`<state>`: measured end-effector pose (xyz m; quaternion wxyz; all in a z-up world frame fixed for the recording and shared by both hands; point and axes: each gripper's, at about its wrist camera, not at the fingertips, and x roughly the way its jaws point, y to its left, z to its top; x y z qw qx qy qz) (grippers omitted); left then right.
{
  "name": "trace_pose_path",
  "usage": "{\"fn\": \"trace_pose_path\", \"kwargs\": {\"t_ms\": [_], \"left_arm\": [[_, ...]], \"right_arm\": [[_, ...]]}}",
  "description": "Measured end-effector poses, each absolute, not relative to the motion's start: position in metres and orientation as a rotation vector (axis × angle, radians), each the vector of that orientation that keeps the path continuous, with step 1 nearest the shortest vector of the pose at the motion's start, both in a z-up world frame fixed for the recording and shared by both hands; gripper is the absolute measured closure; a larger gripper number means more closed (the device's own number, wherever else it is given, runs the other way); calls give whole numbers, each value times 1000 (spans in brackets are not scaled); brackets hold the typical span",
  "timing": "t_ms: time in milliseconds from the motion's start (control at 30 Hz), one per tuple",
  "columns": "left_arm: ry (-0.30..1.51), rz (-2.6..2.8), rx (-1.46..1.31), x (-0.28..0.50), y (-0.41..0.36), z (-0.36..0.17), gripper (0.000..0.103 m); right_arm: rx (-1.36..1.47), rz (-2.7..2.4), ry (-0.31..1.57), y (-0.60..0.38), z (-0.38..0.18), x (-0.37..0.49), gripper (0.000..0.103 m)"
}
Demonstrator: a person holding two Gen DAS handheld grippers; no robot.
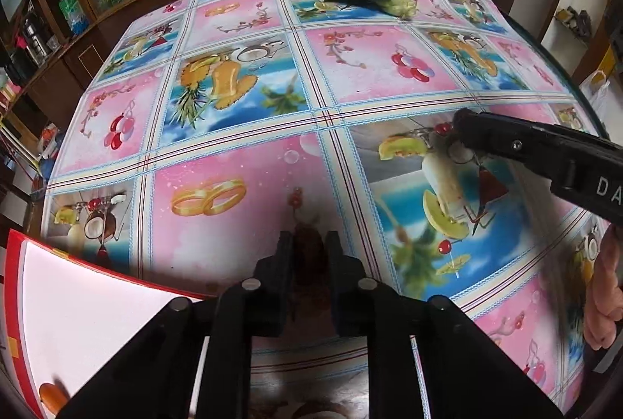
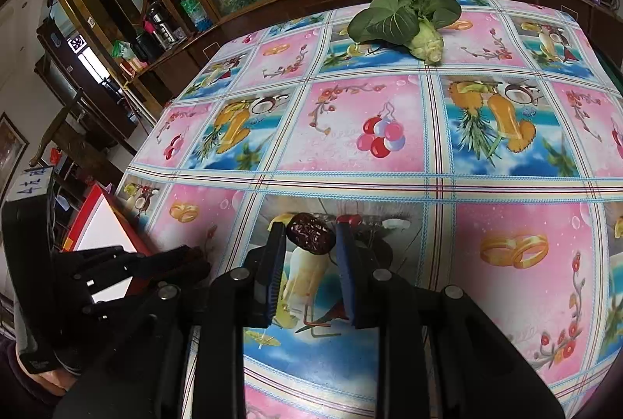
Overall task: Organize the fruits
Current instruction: 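Grasp a red date on the tablecloth with the right gripper while the left gripper grasps another date, then carry both red dates over the tray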
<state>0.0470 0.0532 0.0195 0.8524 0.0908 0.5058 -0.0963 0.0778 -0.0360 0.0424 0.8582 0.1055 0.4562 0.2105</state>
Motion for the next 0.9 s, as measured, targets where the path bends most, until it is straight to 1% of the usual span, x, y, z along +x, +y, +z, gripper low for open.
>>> {"fn": "trace_pose_path", "kwargs": {"t_ms": [367,533,667,900], "left_arm": [[1027,-193,182,13,41,23,89],[947,-198,150,-19,43,44,88],[863,-184,125,-50,59,69,89],[746,-55,81,-98,115,103,89]], "right_arm": [[230,458,937,-35,50,73,75],[228,495,909,-27,57,65,75],[220,541,883,-16,61,54,75],[121,635,831,22,67,21,75]]}}
